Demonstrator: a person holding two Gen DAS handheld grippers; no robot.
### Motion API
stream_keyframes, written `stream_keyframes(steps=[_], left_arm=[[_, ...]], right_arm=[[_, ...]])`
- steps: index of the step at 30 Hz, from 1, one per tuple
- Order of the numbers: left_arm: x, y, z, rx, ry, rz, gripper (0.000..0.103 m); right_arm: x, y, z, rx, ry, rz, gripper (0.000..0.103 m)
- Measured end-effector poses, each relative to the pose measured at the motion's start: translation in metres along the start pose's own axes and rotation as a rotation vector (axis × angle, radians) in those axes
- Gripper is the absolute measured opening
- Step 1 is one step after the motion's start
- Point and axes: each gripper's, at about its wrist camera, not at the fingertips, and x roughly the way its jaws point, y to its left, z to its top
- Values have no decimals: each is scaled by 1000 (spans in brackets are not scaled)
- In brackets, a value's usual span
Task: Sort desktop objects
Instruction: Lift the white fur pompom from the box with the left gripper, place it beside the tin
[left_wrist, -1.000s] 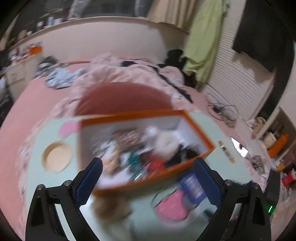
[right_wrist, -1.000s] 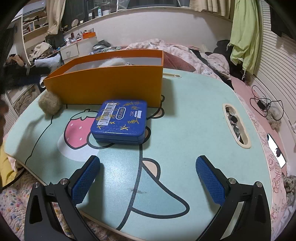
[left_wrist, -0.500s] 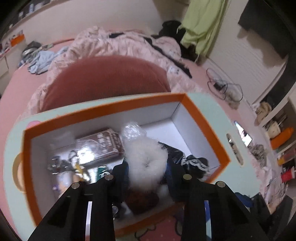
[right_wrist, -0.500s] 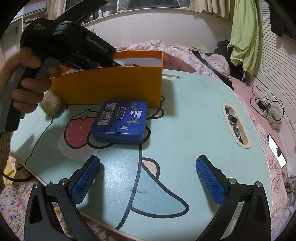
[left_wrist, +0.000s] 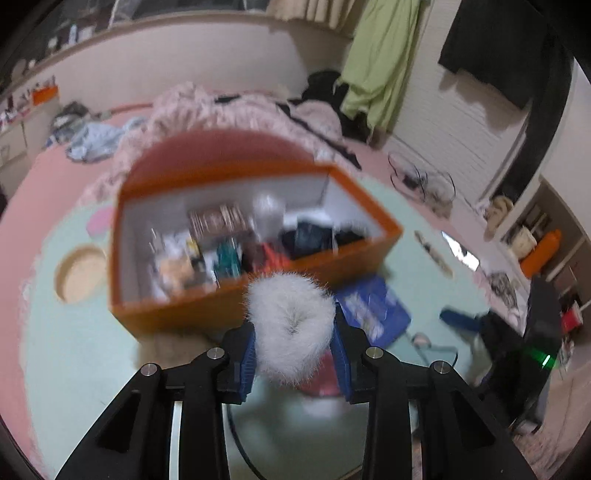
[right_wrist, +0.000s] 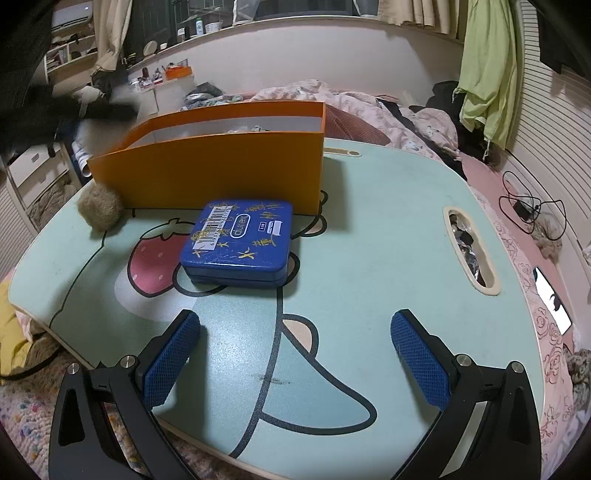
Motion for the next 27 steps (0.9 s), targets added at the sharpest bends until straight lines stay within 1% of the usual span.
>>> stream_keyframes(steps=[1,2,3,4,5,6,8,9,12,14,16,18,19,20,21,27], left_arm=[[3,3,-3,-11,9,-19,39],[4,8,-6,-34,10,-37,44],[3,11,-6,-55,1,-39,51],[-1,13,-7,-72,-17,-39,53],[-7,15,-8,-82,-43,-38,60],[-15,16,-8,-84,-70,-31,73],[-31,15,-13,-63,-120,9,87],[-36,12,-15,-41,-133,33,91],[-39,4,-30,54,-120,135,96],[-30,0,-43,109,-89,197,96],[-16,0,-56,129,-49,247,97],[-1,6,-63,93,-11,252,97],[6,10,-65,71,11,249,99],[6,10,-65,80,-12,273,102],[7,11,-65,74,-9,264,102],[10,12,-66,74,-20,263,103]], right_arm=[[0,0,0,0,0,0,103],[1,0,1,0,0,0,103],[0,0,0,0,0,0,103],[0,0,0,0,0,0,103],[0,0,0,0,-1,0,103],[0,1,-1,-1,-1,0,103],[0,0,0,0,-1,-1,103],[-1,1,-1,0,-1,-1,103],[0,0,0,0,-2,0,103],[0,0,0,0,-1,-1,103],[-1,1,-1,0,-1,-1,103],[-1,1,-1,0,-2,-1,103],[0,0,-1,0,-2,-1,103],[0,0,-1,0,-2,-1,103],[-1,1,-1,0,-2,-1,103],[0,-2,-1,2,-5,-4,103]])
